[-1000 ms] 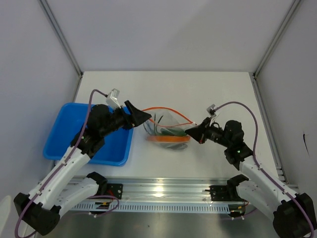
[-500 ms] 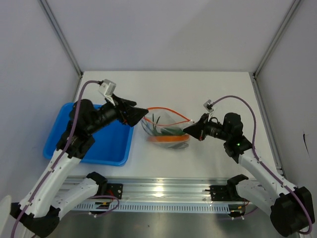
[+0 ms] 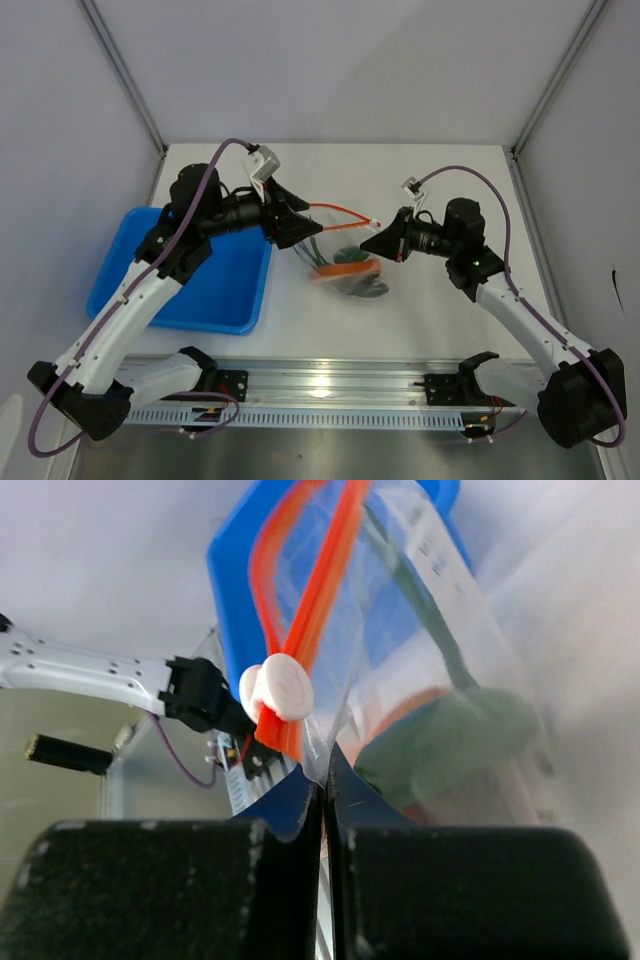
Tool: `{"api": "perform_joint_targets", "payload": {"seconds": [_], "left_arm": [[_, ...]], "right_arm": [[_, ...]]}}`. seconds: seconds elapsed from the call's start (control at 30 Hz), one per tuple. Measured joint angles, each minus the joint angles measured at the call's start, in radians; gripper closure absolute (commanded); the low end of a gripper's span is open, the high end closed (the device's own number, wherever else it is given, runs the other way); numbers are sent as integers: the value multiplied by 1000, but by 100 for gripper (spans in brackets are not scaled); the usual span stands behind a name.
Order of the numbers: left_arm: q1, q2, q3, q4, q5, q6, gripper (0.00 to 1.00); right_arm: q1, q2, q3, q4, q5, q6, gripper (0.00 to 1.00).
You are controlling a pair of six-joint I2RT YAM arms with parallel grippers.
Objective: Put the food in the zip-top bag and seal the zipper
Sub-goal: Zip the zipper food storage bag at the center of the board.
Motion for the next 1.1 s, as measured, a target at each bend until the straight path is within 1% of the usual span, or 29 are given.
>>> {"api": "perform_joint_targets", "payload": {"seconds": [0.03,0.07,0.13,0.17,0.2,0.3,0.37,0.53,0.67,0.77,0.8,0.83,0.97,1.03,1.1], "left_arm": [[0,-4,5,1,3,7,30],[-3,-8,7,4,7,14,27],[-19,-8,12,6,11,43,20],[-31,-8,14,6,12,54,13],[-53,-6,16,6,9,79,10],[-116,4,22,11,8,148,8],[-138,27,35,16,11,182,8],[-141,142,114,18,10,242,8],[-141,209,137,4,31,316,7],[-141,254,171,-30,73,407,11],[-142,270,190,-48,90,440,14],[-142,286,211,-71,108,468,20],[-142,341,277,-134,180,560,29],[-142,350,281,-146,216,584,36],[-142,356,281,-161,251,600,40]], "right_arm": [[0,1,14,-5,-3,15,100],[0,1,25,-5,-5,24,100],[2,1,46,-6,-14,42,100],[2,1,51,-6,-18,47,100],[2,1,58,-9,-23,50,100],[3,1,74,-31,-41,46,100],[5,2,77,-47,-51,37,100],[27,5,80,-100,-55,-8,100],[50,5,93,-164,-51,-58,100],[64,5,111,-209,-47,-96,100],[68,5,117,-222,-46,-108,100],[70,5,122,-233,-45,-119,100],[76,5,132,-257,-39,-149,100],[78,5,136,-269,-39,-162,100],[78,5,137,-275,-39,-170,100]]}}
